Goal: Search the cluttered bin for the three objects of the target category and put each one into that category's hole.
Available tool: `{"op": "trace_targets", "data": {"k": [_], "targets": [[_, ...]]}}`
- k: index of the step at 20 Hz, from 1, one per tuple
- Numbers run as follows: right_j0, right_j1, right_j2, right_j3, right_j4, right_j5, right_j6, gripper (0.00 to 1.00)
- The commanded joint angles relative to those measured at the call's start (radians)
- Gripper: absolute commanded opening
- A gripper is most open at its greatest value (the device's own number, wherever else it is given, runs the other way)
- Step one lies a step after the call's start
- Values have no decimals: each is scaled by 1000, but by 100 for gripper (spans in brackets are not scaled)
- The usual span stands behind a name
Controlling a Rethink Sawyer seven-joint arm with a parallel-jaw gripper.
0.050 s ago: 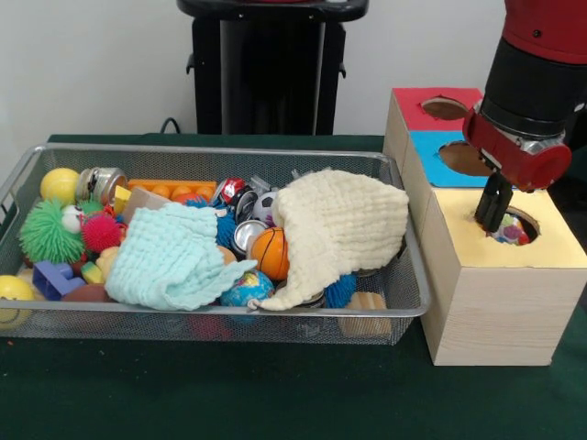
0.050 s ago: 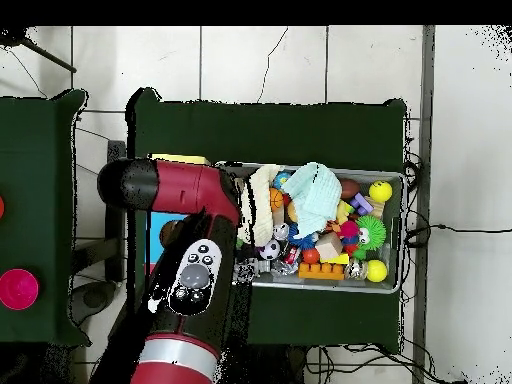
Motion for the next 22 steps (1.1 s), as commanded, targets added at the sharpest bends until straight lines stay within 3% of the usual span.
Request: {"op": "trace_targets", "data": {"k": [1, 6, 12, 16, 19, 22], "targets": [[5, 176, 44, 36, -11, -71, 159, 0], [30, 220, 18, -15, 3, -60, 193, 0], [24, 195, 27, -20, 23, -13, 172, 0], [7, 278, 44, -48, 21, -133, 153, 0], [-2, 363, 54, -84, 14, -289, 148, 0], [2, 358, 45, -90, 15, -264, 147, 0]]}}
